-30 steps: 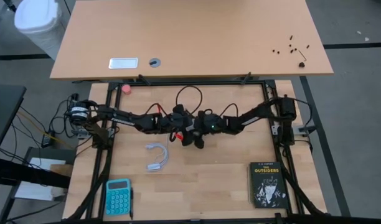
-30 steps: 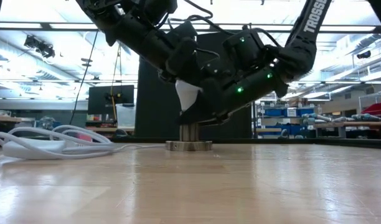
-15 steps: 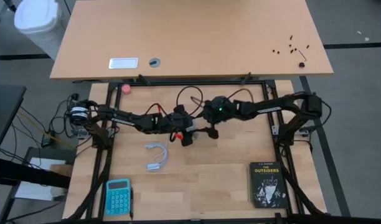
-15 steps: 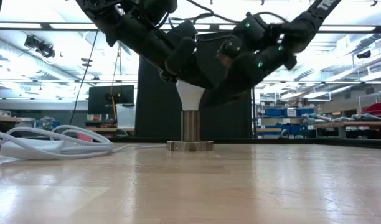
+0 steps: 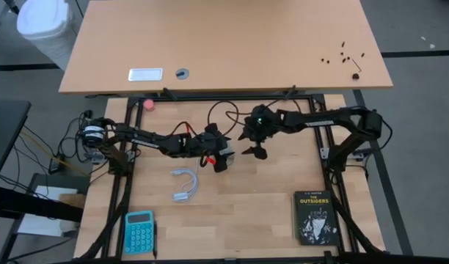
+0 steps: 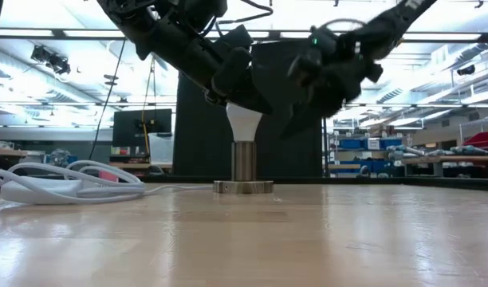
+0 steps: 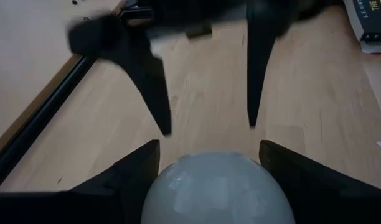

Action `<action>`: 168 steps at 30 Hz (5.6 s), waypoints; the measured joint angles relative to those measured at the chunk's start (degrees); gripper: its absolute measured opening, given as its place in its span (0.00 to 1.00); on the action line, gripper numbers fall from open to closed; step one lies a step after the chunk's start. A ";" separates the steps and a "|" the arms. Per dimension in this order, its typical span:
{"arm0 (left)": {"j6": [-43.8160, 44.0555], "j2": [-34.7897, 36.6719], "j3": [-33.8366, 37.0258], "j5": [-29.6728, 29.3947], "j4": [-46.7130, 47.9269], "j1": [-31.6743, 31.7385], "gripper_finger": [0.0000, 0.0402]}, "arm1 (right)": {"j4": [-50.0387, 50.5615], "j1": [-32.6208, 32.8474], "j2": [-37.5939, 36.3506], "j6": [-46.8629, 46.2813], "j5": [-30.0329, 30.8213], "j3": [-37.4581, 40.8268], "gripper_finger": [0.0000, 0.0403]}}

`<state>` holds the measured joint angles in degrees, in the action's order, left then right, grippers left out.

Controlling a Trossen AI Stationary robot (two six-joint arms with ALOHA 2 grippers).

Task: Screw lightbulb
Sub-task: Insert the white lightbulb into the silver lamp

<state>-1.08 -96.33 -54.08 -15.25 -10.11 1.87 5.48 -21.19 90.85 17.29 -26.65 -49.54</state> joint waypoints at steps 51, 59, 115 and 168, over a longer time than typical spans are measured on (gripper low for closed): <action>-1.47 0.00 0.00 4.39 -2.36 -0.11 0.69 | -45.06 -1.71 31.84 -1.92 -29.68 -5.79 0.74; -1.52 0.02 0.00 4.47 -2.30 -0.11 0.69 | -46.20 -2.23 31.87 0.60 -30.85 -5.83 0.43; -0.94 0.09 -0.02 10.77 -0.95 1.93 0.69 | -54.27 12.87 23.10 -9.59 18.68 6.54 0.46; -1.56 1.25 0.00 2.25 1.66 -1.61 0.83 | -52.85 13.91 19.30 -14.25 19.65 8.46 0.81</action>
<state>-2.63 -95.09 -54.09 -13.00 -8.45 0.26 -47.37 -7.28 110.15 3.04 -7.01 -41.08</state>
